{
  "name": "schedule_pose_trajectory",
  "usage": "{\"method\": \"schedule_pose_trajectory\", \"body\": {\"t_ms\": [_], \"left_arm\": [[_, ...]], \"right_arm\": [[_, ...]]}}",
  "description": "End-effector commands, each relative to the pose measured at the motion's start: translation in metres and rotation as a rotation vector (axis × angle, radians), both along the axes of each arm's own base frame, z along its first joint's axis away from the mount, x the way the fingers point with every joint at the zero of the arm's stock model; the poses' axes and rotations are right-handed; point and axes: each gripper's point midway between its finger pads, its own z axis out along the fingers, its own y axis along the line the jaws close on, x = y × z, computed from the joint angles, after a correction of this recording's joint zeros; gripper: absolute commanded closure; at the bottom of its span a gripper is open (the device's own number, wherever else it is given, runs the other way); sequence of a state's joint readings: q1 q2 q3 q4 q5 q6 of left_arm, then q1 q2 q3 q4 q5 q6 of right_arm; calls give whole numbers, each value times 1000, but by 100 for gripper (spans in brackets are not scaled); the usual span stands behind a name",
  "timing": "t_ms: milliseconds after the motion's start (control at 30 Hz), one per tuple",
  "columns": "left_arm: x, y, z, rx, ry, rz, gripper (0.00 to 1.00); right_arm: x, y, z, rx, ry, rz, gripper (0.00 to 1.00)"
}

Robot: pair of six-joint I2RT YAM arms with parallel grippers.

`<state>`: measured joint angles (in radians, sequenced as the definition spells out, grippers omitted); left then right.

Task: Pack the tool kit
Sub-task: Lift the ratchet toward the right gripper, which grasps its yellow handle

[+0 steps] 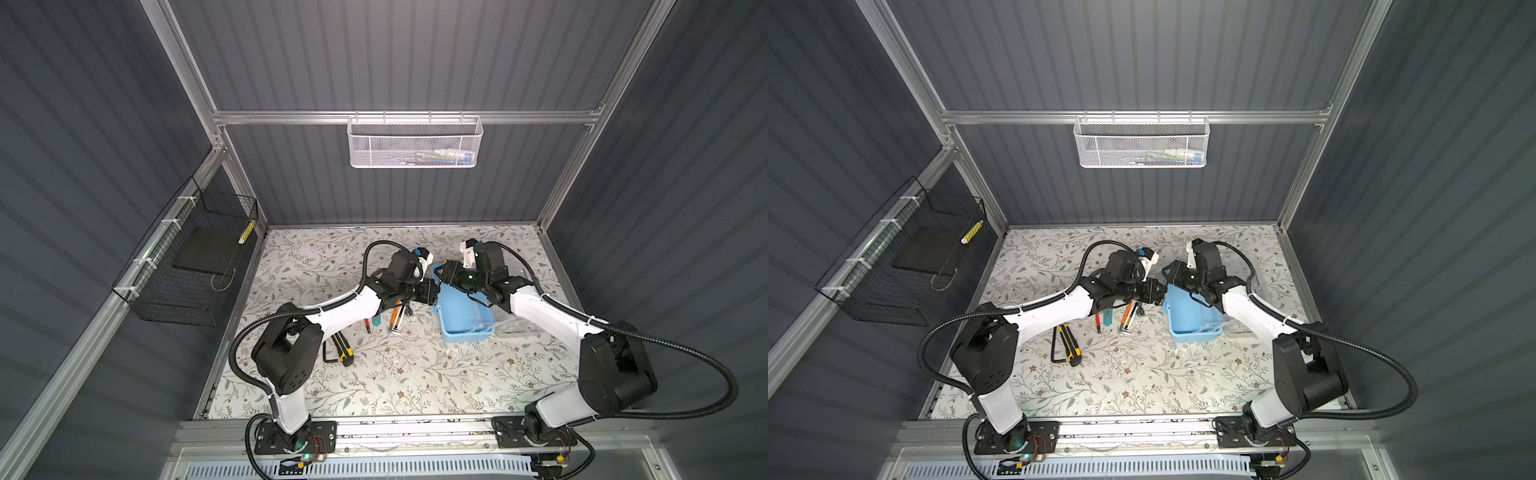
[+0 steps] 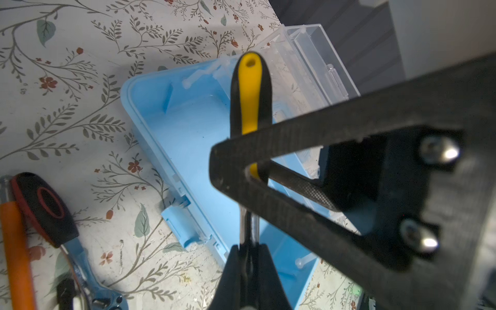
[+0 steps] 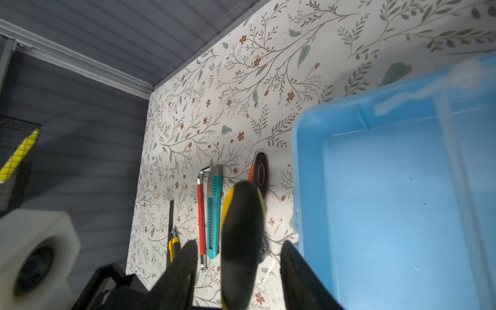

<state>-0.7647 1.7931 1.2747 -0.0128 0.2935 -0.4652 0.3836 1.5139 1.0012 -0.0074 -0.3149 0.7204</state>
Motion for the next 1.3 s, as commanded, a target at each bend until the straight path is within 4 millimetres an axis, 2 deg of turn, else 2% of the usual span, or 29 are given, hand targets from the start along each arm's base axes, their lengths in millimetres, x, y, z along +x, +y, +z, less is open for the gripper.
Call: {"method": "schedule_pose_trajectory", "body": {"t_ms": [0,167,400,600,633,767,867,933,1067,1200,1267], "left_arm": [[-4,-6,29,-82,-36,-16,100],[-8,-12,35,-124,-32,-46,100],[-8,-13,32,-138,-24,-46,100],[-8,-13,35,-148,-31,-45,99],[-8,-13,35,-147,-28,-43,96],[-6,-10,29,-122,-14,-24,66],[-2,-1,28,-108,-33,15,43],[3,7,26,-89,-47,46,32],[11,28,18,-44,-44,95,22],[20,52,7,-10,-19,148,20],[23,64,0,19,-4,174,19]], "right_arm": [[4,11,16,43,-28,33,60],[2,14,18,63,-17,48,65],[1,18,23,88,-16,63,81],[-3,15,17,45,-6,73,91],[-4,13,17,33,-8,76,91],[-10,4,20,-16,-26,75,94],[-15,-8,27,-47,-44,71,95],[-18,-18,31,-70,-49,67,95],[-30,-47,36,-121,-46,44,95],[-39,-80,46,-182,-67,15,95],[-46,-107,43,-275,-36,-30,95]]}}
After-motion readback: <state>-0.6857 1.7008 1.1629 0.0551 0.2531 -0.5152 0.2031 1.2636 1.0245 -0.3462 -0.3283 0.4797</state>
